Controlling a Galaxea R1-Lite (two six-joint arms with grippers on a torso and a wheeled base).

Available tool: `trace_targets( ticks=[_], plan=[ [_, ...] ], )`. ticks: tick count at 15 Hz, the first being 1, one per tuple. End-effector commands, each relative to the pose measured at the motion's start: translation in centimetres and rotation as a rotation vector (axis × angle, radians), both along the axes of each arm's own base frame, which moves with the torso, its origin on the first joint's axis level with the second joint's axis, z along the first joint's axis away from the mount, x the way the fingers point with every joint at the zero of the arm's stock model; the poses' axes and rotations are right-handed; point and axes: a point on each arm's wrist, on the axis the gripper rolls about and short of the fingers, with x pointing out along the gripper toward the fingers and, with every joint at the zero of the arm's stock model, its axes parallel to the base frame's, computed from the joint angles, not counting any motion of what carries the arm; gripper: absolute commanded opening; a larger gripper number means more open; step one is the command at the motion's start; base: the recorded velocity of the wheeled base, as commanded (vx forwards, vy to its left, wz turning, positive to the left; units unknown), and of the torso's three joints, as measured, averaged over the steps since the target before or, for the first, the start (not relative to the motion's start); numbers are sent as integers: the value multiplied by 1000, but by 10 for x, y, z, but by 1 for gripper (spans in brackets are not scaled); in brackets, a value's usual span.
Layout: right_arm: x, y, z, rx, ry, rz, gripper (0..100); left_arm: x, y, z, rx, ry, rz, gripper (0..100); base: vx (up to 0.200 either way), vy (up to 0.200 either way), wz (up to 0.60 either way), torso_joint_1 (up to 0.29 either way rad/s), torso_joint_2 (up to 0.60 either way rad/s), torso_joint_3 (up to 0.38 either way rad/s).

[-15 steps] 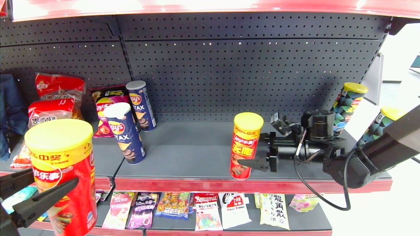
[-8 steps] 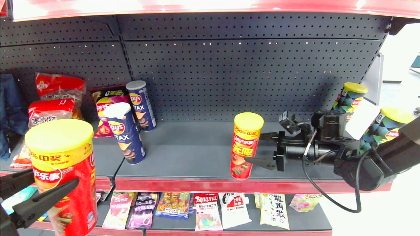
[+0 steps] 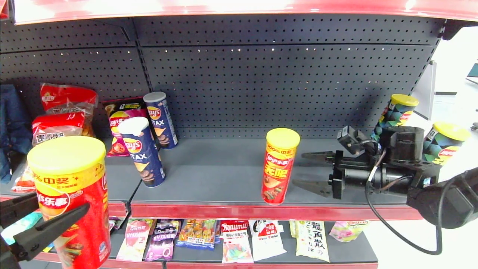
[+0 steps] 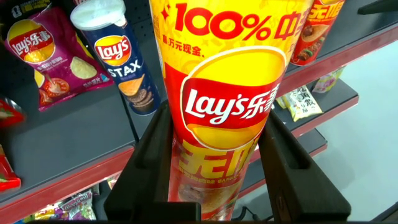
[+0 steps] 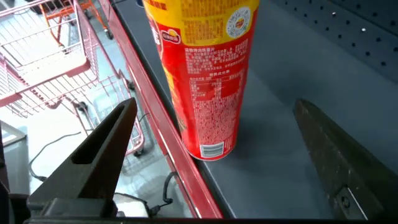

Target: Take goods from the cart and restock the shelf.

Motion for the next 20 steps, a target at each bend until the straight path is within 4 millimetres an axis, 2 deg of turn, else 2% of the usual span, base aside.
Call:
trace_targets(
  ticks=[1, 3, 7, 9, 10, 11, 13, 14, 17, 18, 19, 20],
  plan=[
    [-12, -5, 8, 2, -19, -12, 100, 0, 0, 0, 0, 0, 1, 0, 0, 0, 0, 0, 0, 0],
    [-23, -10, 12, 1, -24, -26, 100, 0, 0, 0, -1, -1, 0, 0, 0, 0, 0, 0, 0, 0],
    [-53, -18, 38, 10, -114, -81, 100, -2, 0, 0, -2, -7, 0, 0, 0, 0, 0, 0, 0, 0],
    [-80, -25, 53, 9, -178, -155, 100, -2, 0, 0, -3, -7, -6, 0, 0, 0, 0, 0, 0, 0],
    [-86, -27, 56, 4, -197, -191, 100, -2, 0, 0, -4, -5, -14, 0, 0, 0, 0, 0, 0, 0],
    [-102, -32, 66, 4, -250, -278, 100, -3, 0, 0, -7, -9, -20, 0, 0, 0, 0, 0, 0, 0],
    [-120, -39, 76, 6, -311, -395, 100, -3, 0, 2, -9, -18, -24, 0, 0, 0, 0, 0, 0, 0],
    [-138, -48, 80, 8, -349, -541, 100, -6, 0, 3, -16, -32, -30, 0, 0, 0, 0, 0, 0, 0],
    [-180, -64, 78, 55, -392, -837, 100, -7, 1, 7, -30, -62, -32, 0, 0, 0, 0, 0, 0, 0],
    [-188, -67, 74, 56, -399, -871, 100, -6, 0, 8, -32, -69, -33, 0, 0, 0, 0, 0, 0, 0],
    [-207, -73, 61, 55, -408, -939, 100, -6, 0, 9, -37, -78, -36, 0, 0, 0, 0, 0, 0, 0],
    [-217, -76, 54, 56, -415, -964, 100, -6, 0, 10, -47, -77, -40, 0, 0, 0, 0, 0, 0, 0]
  ],
)
